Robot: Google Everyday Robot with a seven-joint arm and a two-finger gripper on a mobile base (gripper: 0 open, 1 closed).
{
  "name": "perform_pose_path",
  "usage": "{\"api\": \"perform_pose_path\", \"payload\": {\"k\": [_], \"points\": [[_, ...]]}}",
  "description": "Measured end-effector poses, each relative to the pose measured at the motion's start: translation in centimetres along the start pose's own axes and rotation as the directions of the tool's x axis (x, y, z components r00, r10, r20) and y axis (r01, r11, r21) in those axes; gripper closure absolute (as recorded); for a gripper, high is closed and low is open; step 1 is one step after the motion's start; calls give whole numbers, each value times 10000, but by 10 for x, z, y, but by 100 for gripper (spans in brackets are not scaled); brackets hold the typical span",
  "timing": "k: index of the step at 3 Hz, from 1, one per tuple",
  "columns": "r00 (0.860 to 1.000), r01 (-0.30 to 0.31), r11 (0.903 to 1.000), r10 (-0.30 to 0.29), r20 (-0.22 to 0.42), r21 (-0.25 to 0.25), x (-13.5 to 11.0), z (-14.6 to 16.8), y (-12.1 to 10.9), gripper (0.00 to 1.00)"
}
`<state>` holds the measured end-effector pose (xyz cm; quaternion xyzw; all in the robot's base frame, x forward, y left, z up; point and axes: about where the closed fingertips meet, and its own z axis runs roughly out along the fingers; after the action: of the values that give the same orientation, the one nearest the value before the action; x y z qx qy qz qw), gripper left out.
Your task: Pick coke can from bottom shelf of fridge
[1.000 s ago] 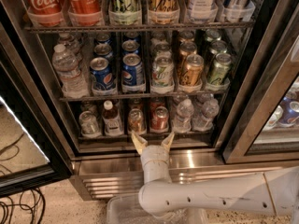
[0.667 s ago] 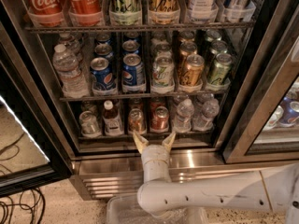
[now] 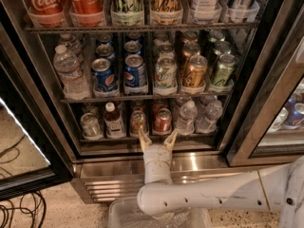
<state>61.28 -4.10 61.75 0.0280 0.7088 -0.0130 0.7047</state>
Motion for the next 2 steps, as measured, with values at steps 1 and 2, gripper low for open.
{"api": "perform_pose_path", "payload": {"k": [1, 2], "points": [[9998, 73, 9999, -75, 204, 102, -2, 3, -2, 22], [9996, 47, 9998, -53, 292, 205, -2, 6, -4, 25]]}}
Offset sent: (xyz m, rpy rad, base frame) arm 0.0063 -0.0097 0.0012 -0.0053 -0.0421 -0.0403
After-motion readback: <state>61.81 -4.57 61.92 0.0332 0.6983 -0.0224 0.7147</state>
